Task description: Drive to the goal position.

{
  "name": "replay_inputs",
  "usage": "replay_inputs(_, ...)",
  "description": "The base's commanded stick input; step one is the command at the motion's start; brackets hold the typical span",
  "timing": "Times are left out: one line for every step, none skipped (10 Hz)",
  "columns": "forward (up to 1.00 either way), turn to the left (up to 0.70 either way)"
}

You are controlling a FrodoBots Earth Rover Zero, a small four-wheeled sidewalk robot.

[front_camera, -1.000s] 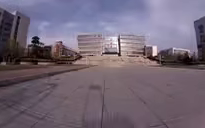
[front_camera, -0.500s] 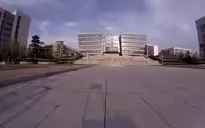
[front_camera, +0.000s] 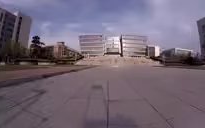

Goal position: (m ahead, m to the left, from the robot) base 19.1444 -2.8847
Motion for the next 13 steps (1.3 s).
replay_inputs(0.70,0.00)
replay_inputs(0.70,0.00)
replay_inputs(0.70,0.00)
replay_inputs(0.70,0.00)
replay_inputs(0.70,0.00)
replay_inputs(0.47,0.00)
replay_inputs(0.45,0.00)
replay_inputs(0.45,0.00)
replay_inputs(0.45,0.00)
replay_inputs(0.45,0.00)
replay_inputs(0.45,0.00)
replay_inputs(0.45,0.00)
replay_inputs(0.45,0.00)
